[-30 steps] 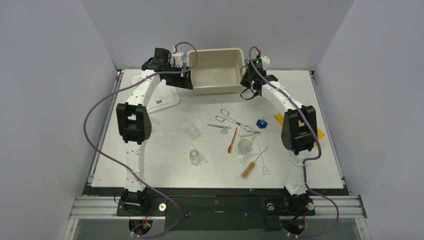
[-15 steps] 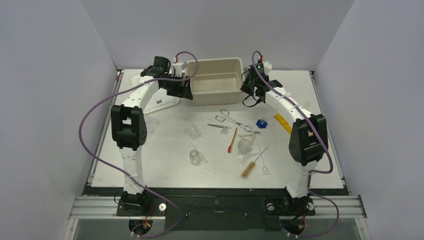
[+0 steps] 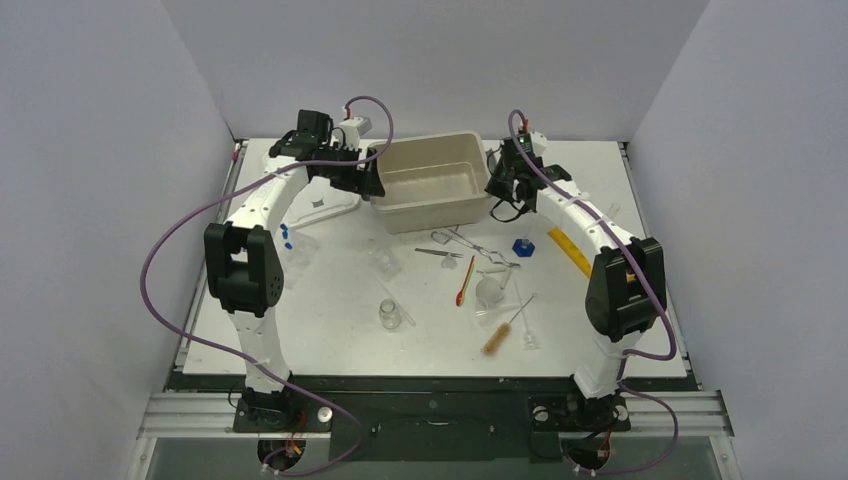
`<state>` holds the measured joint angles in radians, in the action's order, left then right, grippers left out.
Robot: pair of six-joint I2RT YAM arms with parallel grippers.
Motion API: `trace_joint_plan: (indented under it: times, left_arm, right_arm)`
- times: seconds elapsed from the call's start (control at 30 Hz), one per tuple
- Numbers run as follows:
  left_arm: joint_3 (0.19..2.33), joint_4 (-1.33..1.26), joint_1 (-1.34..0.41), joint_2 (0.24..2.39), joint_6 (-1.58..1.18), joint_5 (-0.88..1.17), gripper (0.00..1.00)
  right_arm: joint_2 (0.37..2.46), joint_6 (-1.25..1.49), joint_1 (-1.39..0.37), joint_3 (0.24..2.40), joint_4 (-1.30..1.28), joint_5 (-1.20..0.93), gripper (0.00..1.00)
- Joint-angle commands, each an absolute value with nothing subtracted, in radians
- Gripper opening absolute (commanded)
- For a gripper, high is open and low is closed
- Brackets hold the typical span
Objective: Organize the chemistry lab equipment
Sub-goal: Adjust the storage box at the center of the board, then pick up the chemistry item at the center of the board.
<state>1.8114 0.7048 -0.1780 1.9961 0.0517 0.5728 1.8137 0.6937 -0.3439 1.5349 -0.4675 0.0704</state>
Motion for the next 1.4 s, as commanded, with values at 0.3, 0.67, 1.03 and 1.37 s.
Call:
trace_joint_plan:
  times: [0.3,0.67,1.03,1.37]
  left_arm:
    - [1.820,0.686,-0.186,1.997,0.092,0.545,0.74]
    - [1.898,0.757,-0.170,1.962,0.090,0.570,0.83]
    - [1.882,0.775,-0.161,1.923,0.100,0.565,0.85]
    - [1.845,0.779,-0.153,1.889,0.116,0.556,0.86]
  right_arm:
    - [1.759,0.646,-0.351,1.532,-0.461,0.088,0.77]
    - [1.476,0.533,-0.494,1.303,-0.526,0.288,0.83]
    - [1.316,0.673,-0.502,0.922,-0.429,0.359,0.64]
    - [1.337,0.894,-0.430,0.700,-0.132,0.357,0.55]
